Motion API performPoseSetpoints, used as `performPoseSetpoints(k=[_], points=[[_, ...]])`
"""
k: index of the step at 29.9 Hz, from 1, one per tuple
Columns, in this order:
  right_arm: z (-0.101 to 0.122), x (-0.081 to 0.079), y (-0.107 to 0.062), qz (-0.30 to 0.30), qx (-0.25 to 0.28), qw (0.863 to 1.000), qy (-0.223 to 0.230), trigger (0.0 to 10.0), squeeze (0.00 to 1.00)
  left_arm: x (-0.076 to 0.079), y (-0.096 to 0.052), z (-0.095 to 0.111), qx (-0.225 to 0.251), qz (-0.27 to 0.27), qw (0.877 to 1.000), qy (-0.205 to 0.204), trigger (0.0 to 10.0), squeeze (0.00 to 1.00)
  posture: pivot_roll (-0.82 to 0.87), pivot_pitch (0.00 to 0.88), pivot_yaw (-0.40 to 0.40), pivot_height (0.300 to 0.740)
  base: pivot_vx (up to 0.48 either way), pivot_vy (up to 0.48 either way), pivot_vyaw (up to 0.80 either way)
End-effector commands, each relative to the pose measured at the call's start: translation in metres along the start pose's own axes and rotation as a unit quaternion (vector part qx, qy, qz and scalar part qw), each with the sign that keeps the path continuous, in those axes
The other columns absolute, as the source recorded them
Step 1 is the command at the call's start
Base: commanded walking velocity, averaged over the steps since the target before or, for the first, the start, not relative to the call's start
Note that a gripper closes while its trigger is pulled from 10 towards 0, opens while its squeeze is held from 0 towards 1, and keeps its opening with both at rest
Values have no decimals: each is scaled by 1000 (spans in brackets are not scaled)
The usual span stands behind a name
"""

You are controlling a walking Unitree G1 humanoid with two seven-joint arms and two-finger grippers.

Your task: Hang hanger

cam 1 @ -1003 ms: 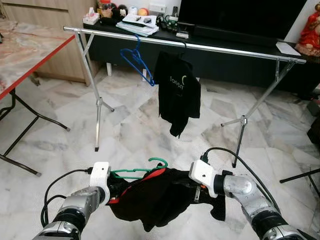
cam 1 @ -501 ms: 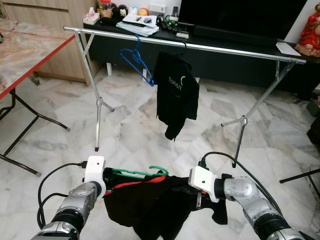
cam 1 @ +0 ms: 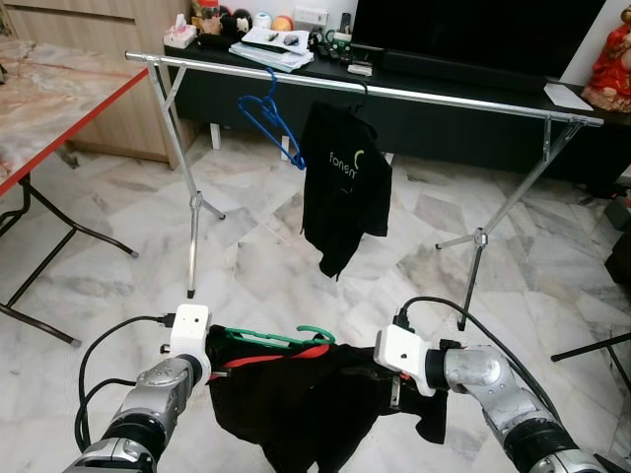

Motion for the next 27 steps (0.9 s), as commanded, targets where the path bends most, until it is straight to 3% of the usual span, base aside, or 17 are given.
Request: performPoseSetpoints(k=[1,4,14,18,23,27], points=[[-4,2,-7,-1,-7,1000,2,10000,0,1,-1,-8,-11,-3,1000,17,0,0,-11,100,-118,740,0,0,0],[-4,2,-7,1,-8,1000,0,10000,0,1,-1,-9,-13,-5,999,29,0,0,-10,100,-117,740,0,0,0],[-19,3,-15,8,-68,997,-24,10000,0,-18,-4,-15,-34,56,998,22,0,0,-13,104,-120,740,0,0,0],[-25,0,-21,23,-88,995,-33,10000,0,-34,-9,-27,-66,102,992,15,0,0,-17,108,-120,740,0,0,0],[-22,-2,-25,35,-84,995,-38,10000,0,-52,-18,-43,-105,159,982,-13,0,0,-18,110,-121,740,0,0,0],[-5,4,-27,23,-32,999,-22,10000,0,-47,-19,-56,-136,141,980,-17,0,0,-18,114,-120,740,0,0,0]])
Point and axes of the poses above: a point about 5 cm out from each wrist's last joint towards the gripper, its own y axis pointing out of the wrist towards the gripper, its own z axis along the axis of the wrist's last joint, x = y × z, the point moved 4 cm from there along y, pointing out of the wrist towards the gripper, and after that the axes turned 10 degrees about y, right-handed, at the moved point
